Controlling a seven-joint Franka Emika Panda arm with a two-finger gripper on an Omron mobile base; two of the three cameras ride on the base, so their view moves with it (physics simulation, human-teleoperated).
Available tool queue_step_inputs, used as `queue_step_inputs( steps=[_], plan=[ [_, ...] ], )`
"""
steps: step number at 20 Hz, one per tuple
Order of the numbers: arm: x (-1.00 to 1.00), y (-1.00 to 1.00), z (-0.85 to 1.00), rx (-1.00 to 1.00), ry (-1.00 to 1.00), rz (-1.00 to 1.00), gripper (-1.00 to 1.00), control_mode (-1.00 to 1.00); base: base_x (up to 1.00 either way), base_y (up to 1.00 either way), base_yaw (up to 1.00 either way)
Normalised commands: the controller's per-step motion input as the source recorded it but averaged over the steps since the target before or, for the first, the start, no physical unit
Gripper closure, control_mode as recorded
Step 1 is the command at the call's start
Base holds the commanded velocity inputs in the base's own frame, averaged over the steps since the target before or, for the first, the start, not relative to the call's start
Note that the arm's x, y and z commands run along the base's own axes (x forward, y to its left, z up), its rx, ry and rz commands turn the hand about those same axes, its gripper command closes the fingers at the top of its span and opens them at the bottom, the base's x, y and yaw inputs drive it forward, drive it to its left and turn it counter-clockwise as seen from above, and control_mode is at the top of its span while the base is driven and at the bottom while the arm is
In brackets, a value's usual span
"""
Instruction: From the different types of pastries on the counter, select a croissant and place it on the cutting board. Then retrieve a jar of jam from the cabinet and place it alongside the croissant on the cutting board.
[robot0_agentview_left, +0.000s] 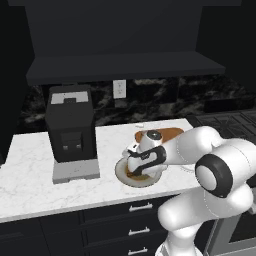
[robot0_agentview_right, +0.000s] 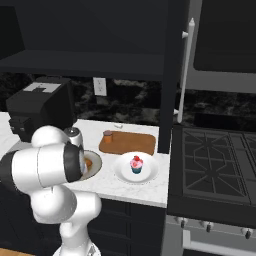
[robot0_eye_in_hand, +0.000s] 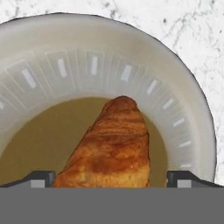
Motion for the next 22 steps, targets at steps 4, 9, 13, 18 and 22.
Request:
queue_step_inputs(
  steps=[4,9,13,18,22],
  plan=[
    [0.0,0.17,-0.06,0.0,0.05,0.0,1.0,-1.0,0.0,0.0,0.0],
    [-0.03,0.0,0.12,0.0,0.0,0.0,1.0,-1.0,0.0,0.0,0.0],
    [-0.22,-0.23,0.65,-0.03,0.0,0.0,1.0,-1.0,0.0,0.0,0.0],
    [0.04,-0.35,0.35,-0.02,0.04,0.0,1.0,-1.0,0.0,0.0,0.0],
    [0.19,-0.48,0.14,0.0,0.12,0.0,1.0,-1.0,0.0,0.0,0.0]
  ],
)
